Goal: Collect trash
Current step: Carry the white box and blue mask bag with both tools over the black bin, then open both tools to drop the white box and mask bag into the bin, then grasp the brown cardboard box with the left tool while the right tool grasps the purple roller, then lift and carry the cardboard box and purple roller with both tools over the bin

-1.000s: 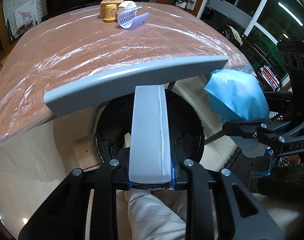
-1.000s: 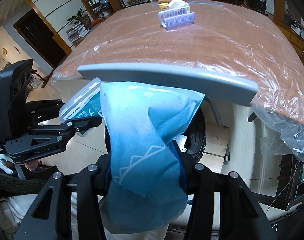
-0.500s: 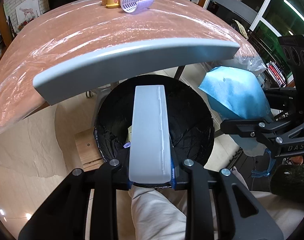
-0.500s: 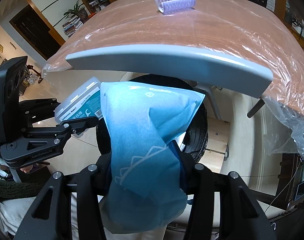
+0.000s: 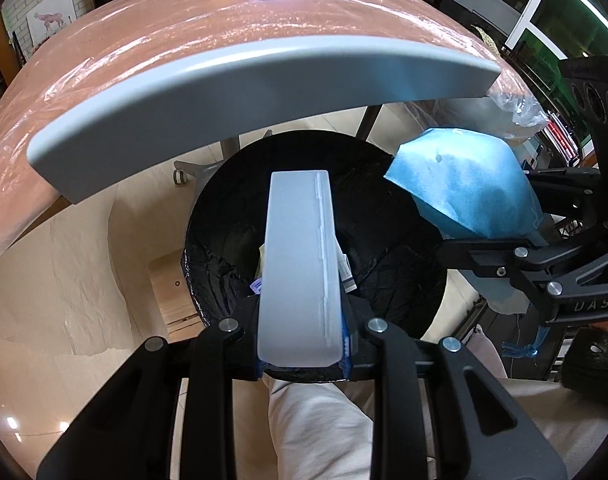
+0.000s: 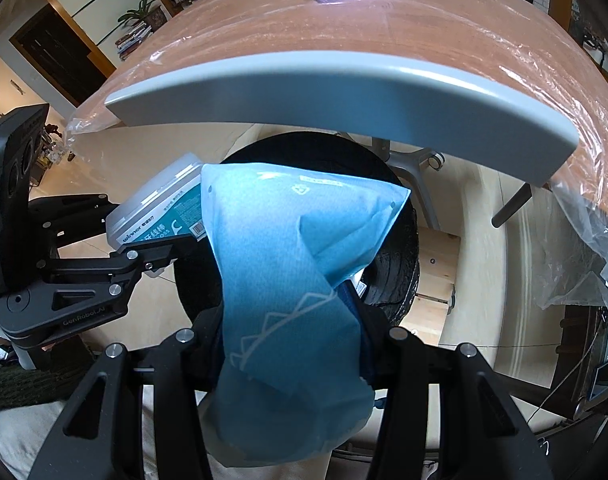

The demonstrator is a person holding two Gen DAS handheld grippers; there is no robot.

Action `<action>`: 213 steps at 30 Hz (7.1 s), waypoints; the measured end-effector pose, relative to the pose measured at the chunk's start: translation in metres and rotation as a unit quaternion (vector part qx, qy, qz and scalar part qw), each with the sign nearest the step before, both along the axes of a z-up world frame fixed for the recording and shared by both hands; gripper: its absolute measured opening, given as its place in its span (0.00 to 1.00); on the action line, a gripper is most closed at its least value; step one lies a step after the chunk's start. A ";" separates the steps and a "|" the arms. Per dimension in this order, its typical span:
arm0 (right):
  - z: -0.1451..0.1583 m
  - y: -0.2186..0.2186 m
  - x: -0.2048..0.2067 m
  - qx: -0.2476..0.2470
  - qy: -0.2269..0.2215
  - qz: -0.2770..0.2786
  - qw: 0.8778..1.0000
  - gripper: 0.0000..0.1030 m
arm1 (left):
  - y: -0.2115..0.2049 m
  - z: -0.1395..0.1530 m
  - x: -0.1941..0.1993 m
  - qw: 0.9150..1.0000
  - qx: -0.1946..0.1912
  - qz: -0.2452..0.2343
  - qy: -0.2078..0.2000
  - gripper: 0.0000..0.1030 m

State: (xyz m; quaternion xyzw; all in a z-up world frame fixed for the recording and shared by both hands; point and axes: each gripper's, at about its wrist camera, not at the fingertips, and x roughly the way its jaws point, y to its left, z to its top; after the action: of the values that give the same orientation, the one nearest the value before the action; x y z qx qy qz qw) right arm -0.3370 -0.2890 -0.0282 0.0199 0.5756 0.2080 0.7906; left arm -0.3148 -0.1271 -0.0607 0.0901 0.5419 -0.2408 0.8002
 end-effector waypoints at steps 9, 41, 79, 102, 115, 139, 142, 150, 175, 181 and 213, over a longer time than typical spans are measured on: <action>-0.009 0.006 0.007 0.000 0.009 -0.009 1.000 0.47 | -0.009 -0.013 0.008 1.000 0.010 -0.002 0.008 0.27; -0.020 0.013 0.022 -0.011 0.023 -0.015 1.000 0.47 | -0.035 -0.012 0.016 0.999 0.025 -0.016 0.016 0.27; 0.153 -0.009 0.034 -0.056 -0.288 -0.074 0.953 0.96 | 0.034 0.166 0.053 0.977 -0.108 0.066 -0.171 0.98; 0.073 0.072 0.190 -0.104 -0.168 0.010 0.980 0.96 | -0.041 0.139 0.291 0.994 -0.084 -0.021 -0.061 0.98; 0.072 0.071 0.212 -0.082 -0.135 0.033 0.987 0.96 | -0.063 0.102 0.331 0.996 -0.071 -0.049 -0.005 0.63; 0.078 0.038 0.203 0.002 -0.069 -0.053 0.996 0.50 | -0.024 0.115 0.320 0.996 -0.083 -0.021 -0.038 0.59; 0.082 0.035 0.191 -0.002 -0.072 -0.052 0.996 0.48 | -0.019 0.117 0.316 0.995 -0.085 -0.015 -0.039 0.59; 0.099 0.019 0.171 -0.005 -0.108 -0.059 0.992 0.42 | -0.005 0.119 0.303 0.994 -0.097 0.002 -0.041 0.58; 0.066 -0.001 0.167 -0.036 -0.090 -0.094 0.991 0.71 | -0.030 0.110 0.302 0.997 -0.071 -0.005 -0.029 0.62; 0.066 -0.013 0.165 -0.018 -0.077 -0.111 0.991 0.41 | -0.025 0.109 0.309 0.997 -0.077 0.003 -0.028 0.59; 0.124 -0.008 0.148 -0.012 -0.182 -0.082 0.980 0.40 | 0.029 0.142 0.258 0.989 -0.116 0.061 -0.072 0.58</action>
State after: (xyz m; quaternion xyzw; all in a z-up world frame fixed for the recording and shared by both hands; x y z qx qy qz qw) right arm -0.1895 -0.2973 0.0957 0.0193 0.4211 0.1357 0.8966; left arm -0.0569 -0.0983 0.0817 -0.0192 0.4561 -0.2459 0.8551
